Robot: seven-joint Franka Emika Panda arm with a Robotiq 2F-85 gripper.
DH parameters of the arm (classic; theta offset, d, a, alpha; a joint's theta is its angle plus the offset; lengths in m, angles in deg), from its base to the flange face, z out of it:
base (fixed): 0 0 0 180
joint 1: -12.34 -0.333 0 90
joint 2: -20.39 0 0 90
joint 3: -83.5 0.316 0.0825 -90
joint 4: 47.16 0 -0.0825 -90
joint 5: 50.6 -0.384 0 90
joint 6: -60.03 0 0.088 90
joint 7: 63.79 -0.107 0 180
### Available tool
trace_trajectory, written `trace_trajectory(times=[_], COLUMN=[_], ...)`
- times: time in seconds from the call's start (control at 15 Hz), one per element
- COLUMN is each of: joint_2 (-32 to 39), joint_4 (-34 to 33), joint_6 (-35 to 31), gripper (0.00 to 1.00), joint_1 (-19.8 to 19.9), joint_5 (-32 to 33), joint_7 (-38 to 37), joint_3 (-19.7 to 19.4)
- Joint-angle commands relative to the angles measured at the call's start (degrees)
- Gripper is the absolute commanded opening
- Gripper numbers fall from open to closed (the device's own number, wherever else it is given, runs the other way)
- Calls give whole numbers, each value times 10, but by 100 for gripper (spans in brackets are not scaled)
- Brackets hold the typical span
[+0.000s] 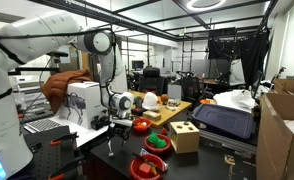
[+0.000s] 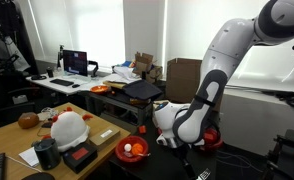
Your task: Pick up the silver fork and put it in the red bowl on the left
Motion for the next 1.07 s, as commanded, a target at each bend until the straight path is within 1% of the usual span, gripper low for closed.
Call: trace_trajectory(times=[0.0,0.07,0.13,0.4,0.47,0.53,0.6,0.87,1.0], joint_2=[-35,-40,-51,-61,-61,-58,-55,-51,-51], joint_4=[66,77,97,123,121,118,113,111,114], joint_6=[-38,-42,-51,-77,-76,-80,-84,-106,-117], gripper=[100,100,100,100,100,100,100,100,100], joint_1=[14,18,14,9,-17,-21,-34,-50,-47], joint_5=[0,-3,-5,2,15,25,37,73,81], joint_7=[6,6,-4,-9,-36,-33,-47,-52,-44], joint_3=[8,12,16,13,-10,-17,-31,-55,-55])
